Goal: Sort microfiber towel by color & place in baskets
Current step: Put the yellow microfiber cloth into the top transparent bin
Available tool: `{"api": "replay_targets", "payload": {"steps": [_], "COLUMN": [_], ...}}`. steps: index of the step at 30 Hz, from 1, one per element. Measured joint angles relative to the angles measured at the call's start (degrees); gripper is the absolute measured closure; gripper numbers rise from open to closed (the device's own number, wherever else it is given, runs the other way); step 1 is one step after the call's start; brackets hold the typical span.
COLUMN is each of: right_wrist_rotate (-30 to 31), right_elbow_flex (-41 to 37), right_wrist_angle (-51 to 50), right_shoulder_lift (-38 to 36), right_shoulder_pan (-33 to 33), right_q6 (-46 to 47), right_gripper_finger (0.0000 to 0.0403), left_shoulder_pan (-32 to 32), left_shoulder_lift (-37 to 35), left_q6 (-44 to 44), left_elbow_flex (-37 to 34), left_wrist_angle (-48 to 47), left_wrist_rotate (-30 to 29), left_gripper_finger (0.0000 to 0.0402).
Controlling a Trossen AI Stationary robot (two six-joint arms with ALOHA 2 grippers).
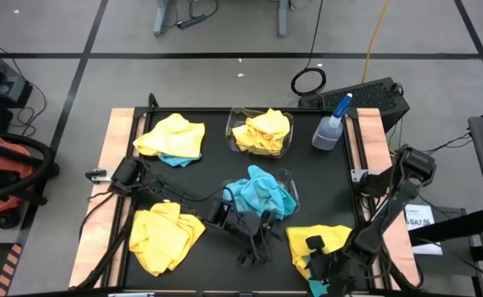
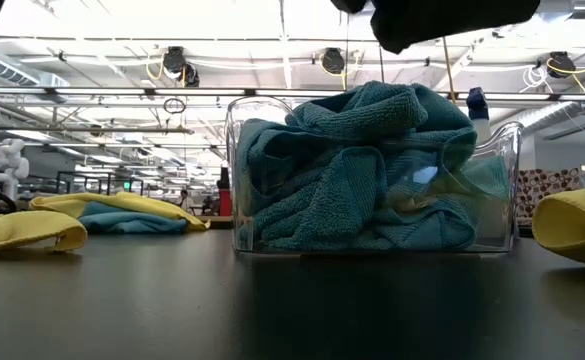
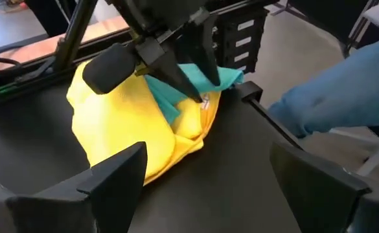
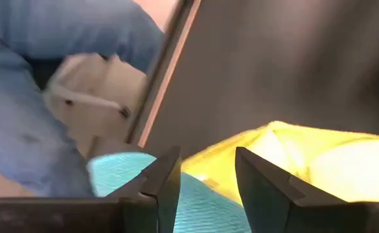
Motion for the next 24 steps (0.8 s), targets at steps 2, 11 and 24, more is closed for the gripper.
{"api": "replay_targets", "payload": {"steps": [2, 11, 24], "right_wrist_rotate": [0.0, -0.99, 1.15], "right_elbow_flex": [0.59, 1.49, 12.1], "right_wrist_angle": [-2.01, -5.15, -16.91], "right_shoulder_lift": [1.19, 6.24, 5.68], "right_shoulder_pan": [-0.46, -3.86, -4.8], "right_q6": [0.0, 0.21, -4.41], "right_gripper_finger": [0.0271, 0.0282, 0.0282], "left_shoulder_pan": [-0.44, -1.4, -3.03], "left_shoulder_lift": [0.0, 0.0, 0.0], "left_q6": [-0.44, -2.97, -3.02], "left_elbow_flex": [0.0, 0.0, 0.0], "left_wrist_angle": [-0.05, -0.16, -0.86], "left_wrist_rotate": [-0.35, -1.27, -2.26], "left_gripper_finger": [0.0068, 0.0068, 0.0068]}}
